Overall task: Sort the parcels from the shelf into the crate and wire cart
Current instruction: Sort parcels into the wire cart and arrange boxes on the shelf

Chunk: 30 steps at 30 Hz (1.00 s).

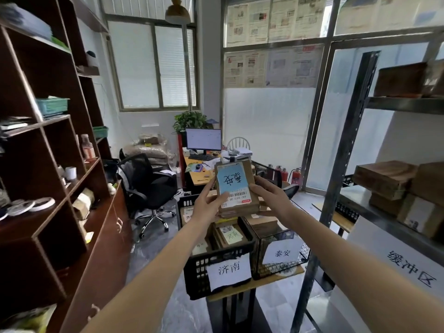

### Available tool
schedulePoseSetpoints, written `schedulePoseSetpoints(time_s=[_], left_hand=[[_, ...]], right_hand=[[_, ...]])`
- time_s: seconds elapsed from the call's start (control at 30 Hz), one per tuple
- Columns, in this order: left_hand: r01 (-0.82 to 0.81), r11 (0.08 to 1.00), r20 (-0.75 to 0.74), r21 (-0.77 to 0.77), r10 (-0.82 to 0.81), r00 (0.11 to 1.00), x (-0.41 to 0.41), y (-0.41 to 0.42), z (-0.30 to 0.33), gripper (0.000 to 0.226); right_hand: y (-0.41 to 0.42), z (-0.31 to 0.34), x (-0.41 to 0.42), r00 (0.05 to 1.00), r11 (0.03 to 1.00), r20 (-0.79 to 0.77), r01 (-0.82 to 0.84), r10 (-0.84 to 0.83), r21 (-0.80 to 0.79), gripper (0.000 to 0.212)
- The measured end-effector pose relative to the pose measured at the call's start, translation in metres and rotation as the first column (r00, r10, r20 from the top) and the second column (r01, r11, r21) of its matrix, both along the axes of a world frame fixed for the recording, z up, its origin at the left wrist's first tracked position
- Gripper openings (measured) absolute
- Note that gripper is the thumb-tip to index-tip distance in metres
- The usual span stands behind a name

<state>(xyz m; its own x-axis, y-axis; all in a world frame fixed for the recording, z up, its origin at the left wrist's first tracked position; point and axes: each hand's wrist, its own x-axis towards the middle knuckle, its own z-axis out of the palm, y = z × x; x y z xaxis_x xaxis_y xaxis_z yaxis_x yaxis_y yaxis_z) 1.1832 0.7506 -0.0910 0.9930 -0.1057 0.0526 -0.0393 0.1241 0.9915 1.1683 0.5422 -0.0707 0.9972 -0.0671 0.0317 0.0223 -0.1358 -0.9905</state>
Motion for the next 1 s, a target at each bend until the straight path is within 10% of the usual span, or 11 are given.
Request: schedulePoseSetpoints(time_s=[1.0], left_hand=[[0.232,0.857,-0.189,0.46,-0.161,0.969,0.334,-0.182,-0.159,0.049]], right_hand=[[-0.253,-0.144,0.248,0.885,0.938,-0.312,0.328,-0.345,-0.108,0.044]])
